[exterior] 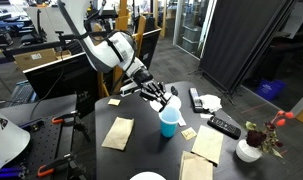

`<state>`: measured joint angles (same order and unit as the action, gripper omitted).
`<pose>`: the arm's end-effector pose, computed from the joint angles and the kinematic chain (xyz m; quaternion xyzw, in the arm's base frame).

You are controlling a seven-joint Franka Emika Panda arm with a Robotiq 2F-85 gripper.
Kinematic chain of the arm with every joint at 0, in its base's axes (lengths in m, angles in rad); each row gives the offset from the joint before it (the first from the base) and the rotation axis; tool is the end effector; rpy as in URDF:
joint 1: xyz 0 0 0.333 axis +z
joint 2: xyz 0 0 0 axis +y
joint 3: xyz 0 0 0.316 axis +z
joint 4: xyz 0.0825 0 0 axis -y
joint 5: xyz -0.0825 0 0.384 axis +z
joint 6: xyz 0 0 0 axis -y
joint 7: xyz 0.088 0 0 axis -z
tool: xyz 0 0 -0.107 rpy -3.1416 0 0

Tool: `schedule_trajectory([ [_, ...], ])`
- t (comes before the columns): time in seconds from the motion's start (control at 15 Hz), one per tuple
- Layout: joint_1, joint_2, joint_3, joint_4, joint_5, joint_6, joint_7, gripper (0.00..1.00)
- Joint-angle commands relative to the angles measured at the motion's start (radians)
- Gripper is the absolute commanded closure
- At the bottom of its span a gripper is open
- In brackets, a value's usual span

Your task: Put the marker into the cup.

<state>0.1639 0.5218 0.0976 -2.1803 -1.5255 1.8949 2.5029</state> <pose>0.5144 0.0643 0.1434 0.7115 -0.4120 0.4379 0.3638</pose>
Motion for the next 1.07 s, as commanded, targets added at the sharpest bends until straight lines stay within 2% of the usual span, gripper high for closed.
schedule_trajectory([
  [0.0,0.002,0.053,0.008,0.058,-0.018,-0.051,0.029,0.97],
  [0.87,0.007,0.177,0.003,0.192,-0.01,-0.092,0.019,0.97],
  [0.93,0.006,0.181,0.004,0.196,-0.006,-0.095,0.016,0.89],
  [1.0,0.006,0.185,0.004,0.2,-0.003,-0.101,0.017,0.64],
])
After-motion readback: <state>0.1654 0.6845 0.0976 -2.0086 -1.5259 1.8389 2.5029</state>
